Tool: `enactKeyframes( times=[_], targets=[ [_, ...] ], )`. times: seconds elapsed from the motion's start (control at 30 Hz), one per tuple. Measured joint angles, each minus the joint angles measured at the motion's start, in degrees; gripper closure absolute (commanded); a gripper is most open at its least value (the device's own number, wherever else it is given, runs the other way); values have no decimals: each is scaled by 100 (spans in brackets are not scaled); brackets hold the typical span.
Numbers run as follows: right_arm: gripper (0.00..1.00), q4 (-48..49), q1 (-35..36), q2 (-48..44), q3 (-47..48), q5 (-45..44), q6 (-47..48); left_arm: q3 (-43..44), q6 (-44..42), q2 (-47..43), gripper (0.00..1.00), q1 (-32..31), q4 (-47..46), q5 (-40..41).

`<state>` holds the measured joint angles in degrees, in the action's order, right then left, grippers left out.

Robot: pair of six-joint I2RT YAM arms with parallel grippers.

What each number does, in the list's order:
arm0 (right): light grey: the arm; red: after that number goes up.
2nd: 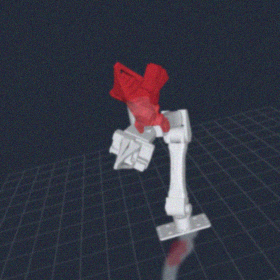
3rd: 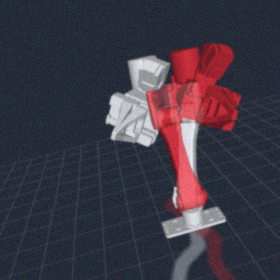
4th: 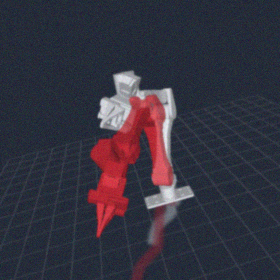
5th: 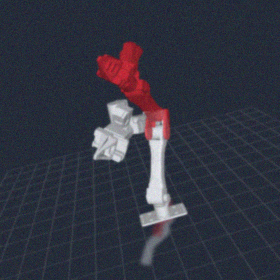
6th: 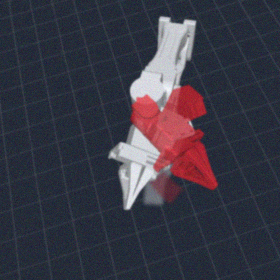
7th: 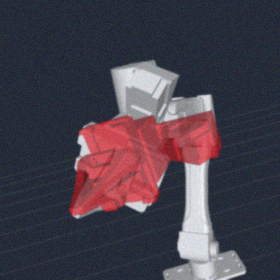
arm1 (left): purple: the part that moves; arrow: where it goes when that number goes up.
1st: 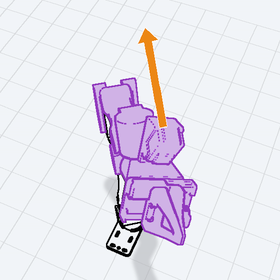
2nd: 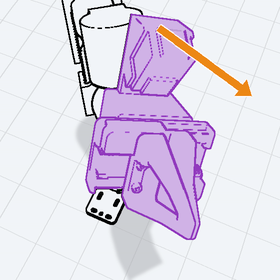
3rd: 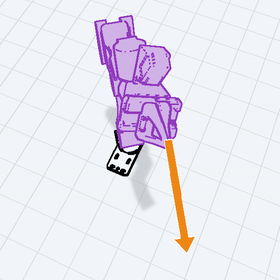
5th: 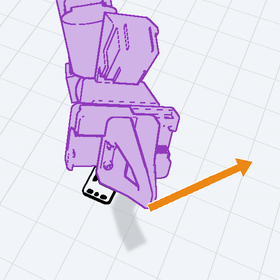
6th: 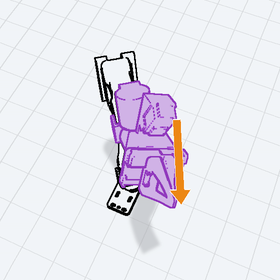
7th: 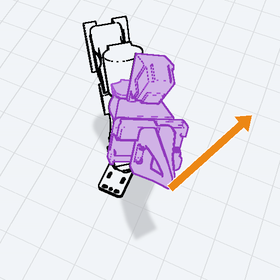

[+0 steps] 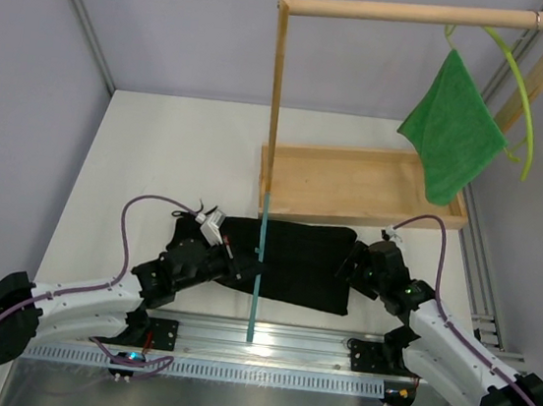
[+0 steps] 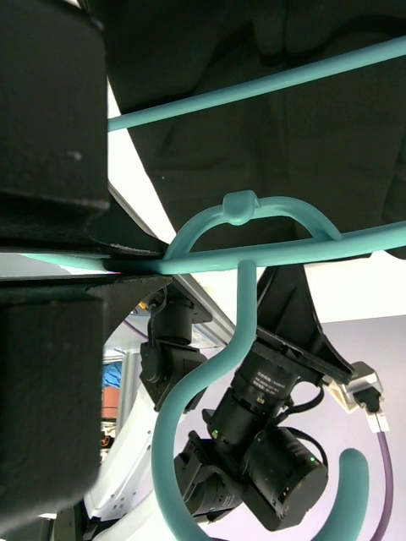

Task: Place the trousers on the hanger
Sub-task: Place trousers on hanger

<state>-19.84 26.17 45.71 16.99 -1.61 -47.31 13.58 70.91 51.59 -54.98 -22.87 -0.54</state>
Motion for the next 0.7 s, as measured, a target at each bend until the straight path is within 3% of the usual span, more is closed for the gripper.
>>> enactKeyframes(
  times=[0.27,0.4,0.43,0.63,0.7],
  targets=[
    [25,555,-4,212,-96,33,-7,-131,-59,197,100,0,-442,-11],
    [47,892,-4,269,-229,33,0,-131,-70,289,100,0,-522,-59],
    [59,916,-4,229,-282,28,4,-131,-72,302,100,0,-542,-63],
    [96,603,-4,-505,-389,-50,142,-133,-81,361,100,4,-614,-81],
    [96,483,-2,-748,-330,11,173,-133,-83,393,100,13,-649,-81]
  ],
)
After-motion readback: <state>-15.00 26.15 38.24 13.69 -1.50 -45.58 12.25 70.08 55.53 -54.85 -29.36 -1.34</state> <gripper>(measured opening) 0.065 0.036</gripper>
